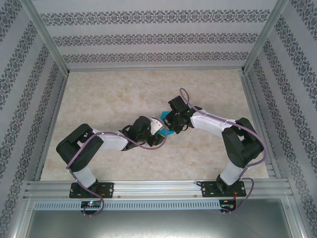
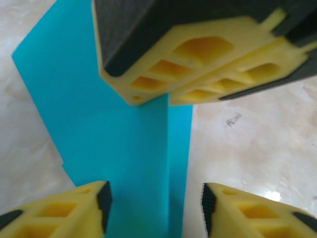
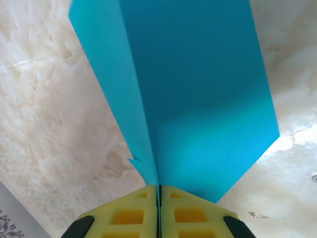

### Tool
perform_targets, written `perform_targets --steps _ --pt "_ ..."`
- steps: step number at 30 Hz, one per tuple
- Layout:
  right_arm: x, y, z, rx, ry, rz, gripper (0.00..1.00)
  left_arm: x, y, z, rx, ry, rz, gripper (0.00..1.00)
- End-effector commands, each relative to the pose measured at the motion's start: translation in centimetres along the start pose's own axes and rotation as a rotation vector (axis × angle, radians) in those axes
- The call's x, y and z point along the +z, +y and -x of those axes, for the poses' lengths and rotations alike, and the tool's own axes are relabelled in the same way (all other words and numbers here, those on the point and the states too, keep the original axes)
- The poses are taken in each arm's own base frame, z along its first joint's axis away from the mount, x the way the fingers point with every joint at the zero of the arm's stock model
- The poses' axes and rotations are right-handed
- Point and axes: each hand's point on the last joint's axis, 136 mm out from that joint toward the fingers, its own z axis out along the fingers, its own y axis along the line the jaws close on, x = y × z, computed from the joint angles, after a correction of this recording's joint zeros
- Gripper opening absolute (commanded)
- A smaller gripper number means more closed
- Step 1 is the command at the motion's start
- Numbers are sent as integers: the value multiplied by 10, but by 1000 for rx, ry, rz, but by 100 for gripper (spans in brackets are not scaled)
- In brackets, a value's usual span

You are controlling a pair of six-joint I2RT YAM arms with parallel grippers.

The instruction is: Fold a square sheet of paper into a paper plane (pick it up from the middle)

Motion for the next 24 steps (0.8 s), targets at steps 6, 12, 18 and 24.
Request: perform_targets --steps 6,12,18,24 --pt "2 -1 -3 43 53 -24 25 0 1 18 75 -91 32 30" --pt "0 -3 1 47 62 -26 26 3 -1 10 83 -68 20 24" --pt "-4 -2 1 43 77 -19 25 4 -5 6 83 -59 -2 22" --pt "-5 -3 0 45 92 -20 9 7 -6 9 75 -72 -17 34"
